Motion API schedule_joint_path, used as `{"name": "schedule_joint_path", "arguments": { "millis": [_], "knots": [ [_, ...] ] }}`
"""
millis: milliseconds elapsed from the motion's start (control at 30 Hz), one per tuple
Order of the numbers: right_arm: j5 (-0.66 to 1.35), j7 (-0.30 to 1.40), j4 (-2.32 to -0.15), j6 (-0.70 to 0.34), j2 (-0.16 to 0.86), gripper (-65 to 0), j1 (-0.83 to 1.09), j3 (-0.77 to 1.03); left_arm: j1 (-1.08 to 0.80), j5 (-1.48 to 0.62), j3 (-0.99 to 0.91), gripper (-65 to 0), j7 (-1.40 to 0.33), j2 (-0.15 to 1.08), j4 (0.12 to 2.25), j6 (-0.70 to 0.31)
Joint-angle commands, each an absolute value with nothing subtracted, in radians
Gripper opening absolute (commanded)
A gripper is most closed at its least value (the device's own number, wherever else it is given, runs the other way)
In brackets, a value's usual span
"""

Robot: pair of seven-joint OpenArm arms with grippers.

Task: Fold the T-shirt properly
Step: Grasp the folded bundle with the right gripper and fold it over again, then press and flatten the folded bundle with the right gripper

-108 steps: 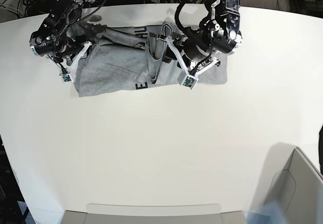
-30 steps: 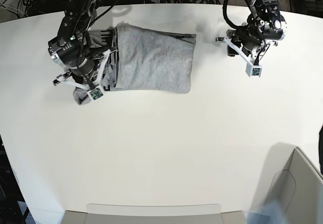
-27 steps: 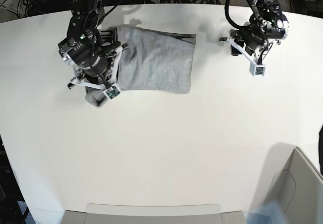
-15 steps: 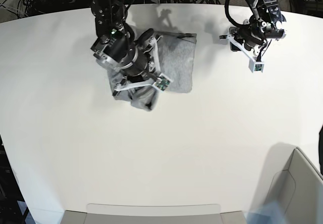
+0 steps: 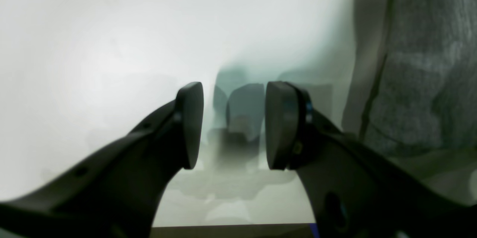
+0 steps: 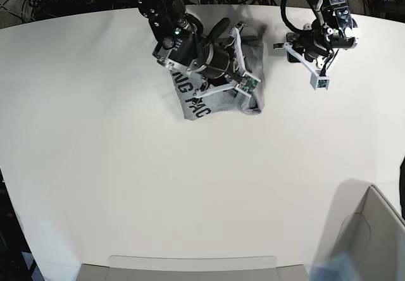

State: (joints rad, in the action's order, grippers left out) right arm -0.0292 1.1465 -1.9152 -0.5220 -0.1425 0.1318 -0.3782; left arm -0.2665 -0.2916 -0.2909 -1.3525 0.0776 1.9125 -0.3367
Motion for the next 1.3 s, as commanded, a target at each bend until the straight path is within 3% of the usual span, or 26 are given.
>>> {"name": "schedule_joint_path", "arguments": {
  "millis": [0, 200, 433, 633, 933, 1100, 1267],
  "knots": [
    [-0.019, 1.129, -1.939, -0.512, -0.154, -65.0, 0.122, -0.364, -0.262, -0.298, -0.295, -39.0, -1.339, 0.084, 1.928, -0.338],
    [-0.019, 1.079, -1.951, -0.443, -0.153, -65.0, 0.127, -0.341, -0.260, -0.298, -0.292, -39.0, -1.339, 0.084, 1.928, -0.338],
    [-0.019, 0.886, -1.966, -0.177, -0.153, -65.0, 0.180, -0.343, -0.259, -0.298, -0.294, -39.0, -1.339, 0.084, 1.928, -0.338],
    [-0.022, 0.848, -1.923, 0.039, -0.153, -65.0, 0.166, -0.380, -0.260, -0.298, -0.294, -39.0, -1.339, 0.084, 1.928, -0.338],
    [-0.021, 0.848, -1.761, 0.214, -0.120, -65.0, 0.062, -0.533, -0.260, -0.298, -0.294, -39.0, -1.339, 0.084, 1.928, -0.338],
    [-0.022, 0.878, -1.638, 0.236, -0.119, -64.8, -0.012, -0.665, -0.262, -0.298, -0.294, -39.0, -1.339, 0.084, 1.928, -0.338],
    [-0.021, 0.926, -1.584, 0.228, -0.120, -47.1, -0.062, -0.785, -0.263, -0.298, -0.295, -39.0, -1.339, 0.084, 1.928, -0.338]
  ]
}}
